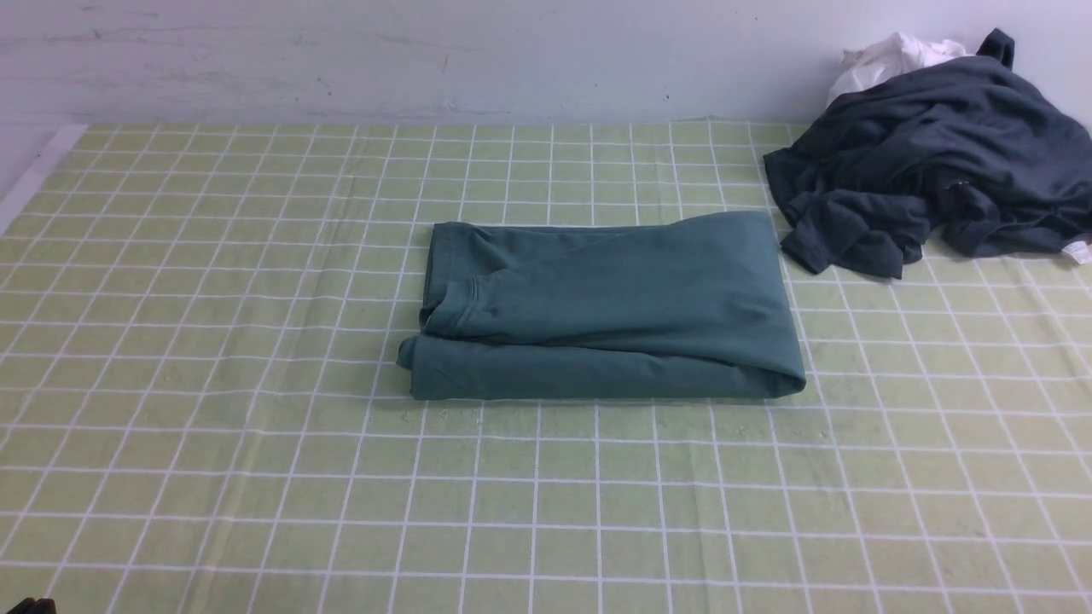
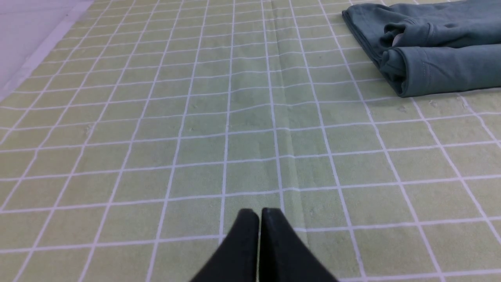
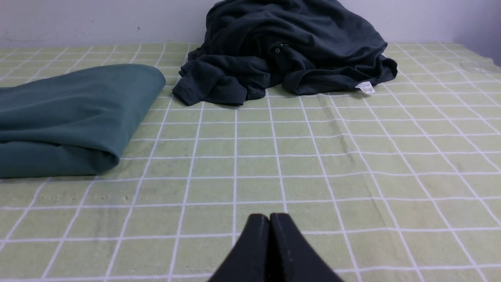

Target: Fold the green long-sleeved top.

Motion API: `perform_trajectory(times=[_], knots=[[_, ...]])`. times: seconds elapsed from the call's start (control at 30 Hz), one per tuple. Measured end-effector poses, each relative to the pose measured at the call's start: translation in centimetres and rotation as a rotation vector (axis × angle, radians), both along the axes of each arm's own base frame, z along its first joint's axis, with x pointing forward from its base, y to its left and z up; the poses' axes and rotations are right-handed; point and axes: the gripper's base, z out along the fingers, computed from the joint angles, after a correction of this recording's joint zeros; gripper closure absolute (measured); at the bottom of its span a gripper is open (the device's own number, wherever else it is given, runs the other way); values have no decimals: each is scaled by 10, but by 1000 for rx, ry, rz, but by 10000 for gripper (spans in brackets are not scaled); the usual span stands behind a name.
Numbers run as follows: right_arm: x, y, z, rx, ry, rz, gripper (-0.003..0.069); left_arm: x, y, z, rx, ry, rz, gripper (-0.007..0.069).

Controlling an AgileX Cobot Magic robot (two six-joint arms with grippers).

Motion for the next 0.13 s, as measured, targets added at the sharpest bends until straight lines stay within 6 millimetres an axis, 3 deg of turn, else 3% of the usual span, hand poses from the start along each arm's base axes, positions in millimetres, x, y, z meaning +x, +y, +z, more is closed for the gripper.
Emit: perform_trajectory(times=[0.13], knots=[[0, 0, 0, 0, 0, 0, 673, 0, 0, 0, 0, 0, 0, 629]])
